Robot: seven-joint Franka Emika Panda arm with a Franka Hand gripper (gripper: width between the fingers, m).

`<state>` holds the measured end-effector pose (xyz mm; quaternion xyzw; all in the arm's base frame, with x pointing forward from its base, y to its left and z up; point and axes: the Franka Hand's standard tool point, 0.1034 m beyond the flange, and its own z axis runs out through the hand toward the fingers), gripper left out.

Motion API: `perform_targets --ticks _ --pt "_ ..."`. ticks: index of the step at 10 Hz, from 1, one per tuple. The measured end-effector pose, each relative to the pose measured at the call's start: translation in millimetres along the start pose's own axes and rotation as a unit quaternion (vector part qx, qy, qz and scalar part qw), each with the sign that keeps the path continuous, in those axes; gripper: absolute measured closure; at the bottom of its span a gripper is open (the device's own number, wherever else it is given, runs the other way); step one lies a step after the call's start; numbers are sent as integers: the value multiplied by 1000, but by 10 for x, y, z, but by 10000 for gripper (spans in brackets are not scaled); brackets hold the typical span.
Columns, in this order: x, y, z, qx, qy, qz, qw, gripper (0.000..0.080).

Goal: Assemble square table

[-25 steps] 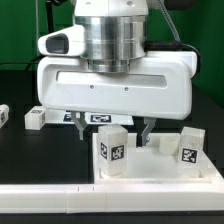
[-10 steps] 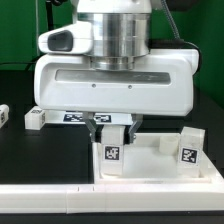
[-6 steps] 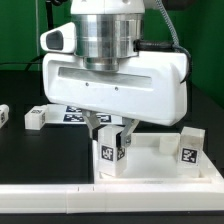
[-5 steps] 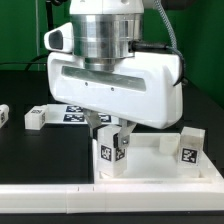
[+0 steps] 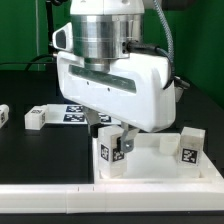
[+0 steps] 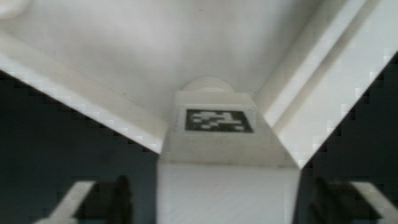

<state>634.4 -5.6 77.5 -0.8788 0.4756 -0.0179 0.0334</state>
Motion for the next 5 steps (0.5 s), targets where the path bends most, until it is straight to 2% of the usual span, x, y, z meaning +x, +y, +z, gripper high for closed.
perform_targets --ticks 1,2,5 --pt "-52 -34 9 2 0 -27 1000 190" --pt "-104 -65 11 -3 3 -91 996 161" --pt "-96 -60 11 -4 3 -225 974 151"
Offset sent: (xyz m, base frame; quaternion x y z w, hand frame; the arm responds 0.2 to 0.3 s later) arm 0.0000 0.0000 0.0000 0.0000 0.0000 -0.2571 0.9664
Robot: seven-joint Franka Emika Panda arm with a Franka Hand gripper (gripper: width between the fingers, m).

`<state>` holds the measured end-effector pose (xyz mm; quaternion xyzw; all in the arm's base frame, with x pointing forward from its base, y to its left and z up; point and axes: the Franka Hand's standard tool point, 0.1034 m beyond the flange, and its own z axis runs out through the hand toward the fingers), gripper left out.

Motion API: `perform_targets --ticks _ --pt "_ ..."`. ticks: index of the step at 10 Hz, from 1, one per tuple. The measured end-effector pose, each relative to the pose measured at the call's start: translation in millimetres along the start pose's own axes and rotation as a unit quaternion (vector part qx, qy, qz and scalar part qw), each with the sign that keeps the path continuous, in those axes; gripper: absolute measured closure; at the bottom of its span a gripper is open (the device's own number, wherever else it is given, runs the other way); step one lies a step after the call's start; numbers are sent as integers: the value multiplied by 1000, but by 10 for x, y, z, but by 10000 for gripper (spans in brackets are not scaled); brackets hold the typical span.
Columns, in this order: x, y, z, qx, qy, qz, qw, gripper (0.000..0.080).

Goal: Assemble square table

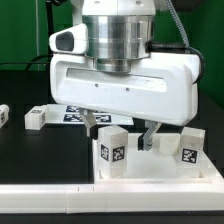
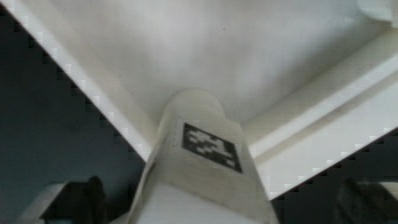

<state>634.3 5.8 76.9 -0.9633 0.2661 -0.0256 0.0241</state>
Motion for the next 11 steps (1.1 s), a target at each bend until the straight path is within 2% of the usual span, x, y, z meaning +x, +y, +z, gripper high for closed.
perform_targets --ticks 1,3,6,8,9,10,11 --pt "1 1 0 0 0 -43 999 150" --pt "-6 2 -1 -8 2 -168 986 150" --pt "25 3 -33 -13 4 -325 945 150" --pt "23 0 -32 -14 3 -352 936 150" --pt "24 2 -31 -15 3 -352 936 283" --pt "24 3 -31 -15 3 -352 936 283" --pt "25 3 -32 -14 4 -344 939 434"
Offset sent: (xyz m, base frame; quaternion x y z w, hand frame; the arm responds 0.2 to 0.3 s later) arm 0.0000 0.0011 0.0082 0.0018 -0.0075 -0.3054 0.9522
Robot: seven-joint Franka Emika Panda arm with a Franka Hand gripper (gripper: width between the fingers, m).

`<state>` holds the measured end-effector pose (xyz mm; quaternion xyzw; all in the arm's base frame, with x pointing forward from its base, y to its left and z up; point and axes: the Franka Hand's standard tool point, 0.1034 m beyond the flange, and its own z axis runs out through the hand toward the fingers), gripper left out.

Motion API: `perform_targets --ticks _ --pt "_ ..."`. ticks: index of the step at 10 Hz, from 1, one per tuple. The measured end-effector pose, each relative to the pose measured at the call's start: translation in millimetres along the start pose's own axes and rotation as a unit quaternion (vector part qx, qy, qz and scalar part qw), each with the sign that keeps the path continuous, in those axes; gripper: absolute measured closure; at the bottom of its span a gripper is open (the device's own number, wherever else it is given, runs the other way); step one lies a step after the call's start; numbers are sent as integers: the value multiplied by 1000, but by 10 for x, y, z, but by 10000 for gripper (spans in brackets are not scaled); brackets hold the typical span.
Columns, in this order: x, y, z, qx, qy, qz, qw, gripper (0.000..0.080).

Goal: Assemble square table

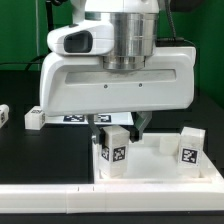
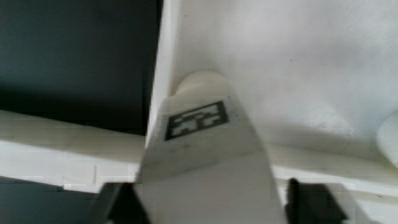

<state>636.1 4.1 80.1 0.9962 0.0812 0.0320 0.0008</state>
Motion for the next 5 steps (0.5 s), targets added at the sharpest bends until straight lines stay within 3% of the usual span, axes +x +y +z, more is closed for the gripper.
perform_targets --ticks 1,3,5 --pt "-1 9 0 0 0 9 1000 514" --pt "-3 18 1 2 1 48 999 514" --pt "-13 56 11 13 1 192 981 514"
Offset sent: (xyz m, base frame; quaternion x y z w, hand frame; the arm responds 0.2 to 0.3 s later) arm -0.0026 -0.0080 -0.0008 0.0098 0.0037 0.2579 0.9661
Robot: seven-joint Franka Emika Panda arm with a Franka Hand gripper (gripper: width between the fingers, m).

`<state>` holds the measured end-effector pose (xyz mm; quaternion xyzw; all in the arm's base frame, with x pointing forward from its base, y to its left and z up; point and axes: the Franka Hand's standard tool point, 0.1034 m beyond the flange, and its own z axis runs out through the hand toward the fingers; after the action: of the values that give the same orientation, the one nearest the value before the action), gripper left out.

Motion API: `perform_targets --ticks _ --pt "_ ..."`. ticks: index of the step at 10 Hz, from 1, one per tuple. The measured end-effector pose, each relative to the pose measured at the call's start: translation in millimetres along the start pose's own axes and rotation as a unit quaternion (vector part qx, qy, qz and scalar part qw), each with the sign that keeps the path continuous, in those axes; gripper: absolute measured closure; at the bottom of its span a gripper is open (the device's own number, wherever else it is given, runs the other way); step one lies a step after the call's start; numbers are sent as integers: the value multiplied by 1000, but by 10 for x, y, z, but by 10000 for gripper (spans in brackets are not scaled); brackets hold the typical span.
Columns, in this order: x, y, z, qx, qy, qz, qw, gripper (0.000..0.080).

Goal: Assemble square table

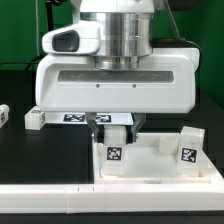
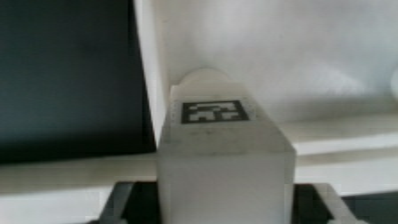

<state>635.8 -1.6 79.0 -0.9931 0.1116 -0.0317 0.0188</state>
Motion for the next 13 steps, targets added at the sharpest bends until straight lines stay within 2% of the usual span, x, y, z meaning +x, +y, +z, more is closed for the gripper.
perform_targets --ticks 3,8,9,10,12,13 --pt "11 55 14 13 -4 189 982 514" --pt "34 82 15 14 -6 381 924 512" --pt "33 82 16 14 -6 383 924 511" --pt "34 83 16 14 -5 359 933 511" --pt "14 33 24 13 -4 308 951 197" --pt "11 15 23 11 -3 274 962 164"
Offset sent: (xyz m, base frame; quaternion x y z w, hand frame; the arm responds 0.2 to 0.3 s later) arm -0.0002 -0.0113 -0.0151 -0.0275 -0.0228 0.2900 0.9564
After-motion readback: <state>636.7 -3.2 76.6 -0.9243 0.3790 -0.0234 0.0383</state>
